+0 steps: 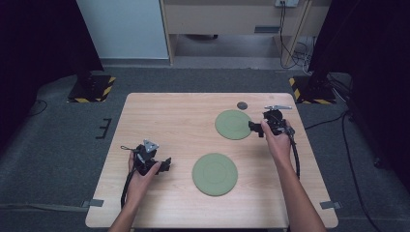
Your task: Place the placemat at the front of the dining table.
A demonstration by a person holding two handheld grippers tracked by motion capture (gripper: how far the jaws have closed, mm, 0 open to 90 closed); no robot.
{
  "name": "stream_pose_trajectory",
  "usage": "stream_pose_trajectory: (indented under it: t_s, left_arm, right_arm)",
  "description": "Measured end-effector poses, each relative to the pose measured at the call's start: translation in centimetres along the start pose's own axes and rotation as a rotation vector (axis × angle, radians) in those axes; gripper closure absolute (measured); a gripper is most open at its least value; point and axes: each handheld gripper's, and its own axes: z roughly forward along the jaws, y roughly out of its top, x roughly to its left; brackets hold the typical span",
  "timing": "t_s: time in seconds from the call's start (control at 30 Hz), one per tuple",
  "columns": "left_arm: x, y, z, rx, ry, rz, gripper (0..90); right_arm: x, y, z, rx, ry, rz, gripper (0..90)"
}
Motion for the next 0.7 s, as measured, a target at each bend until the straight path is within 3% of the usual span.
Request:
stream_pose_trajectory:
  t_s: [0.23,0.47,0.7]
  left_arm:
    - [0.1,0.2,-0.5,-0.005,-0.015,0.016,2.5]
    - [0.2,-0.2,-0.1,0.01,-0.016,0.015,2.5]
    - [-0.1,-0.3,0.0,0.017,-0.014,0.028,2.5]
  right_arm:
    - [-0.1,-2.0,-1.1,0.022,0.023,0.004,7.9]
    - [0.0,-3.6,-2.0,-0.01,0.053,-0.02,7.9]
    - [-0.1,-5.1,-2.6,-0.009,0.06,-0.008,8.4]
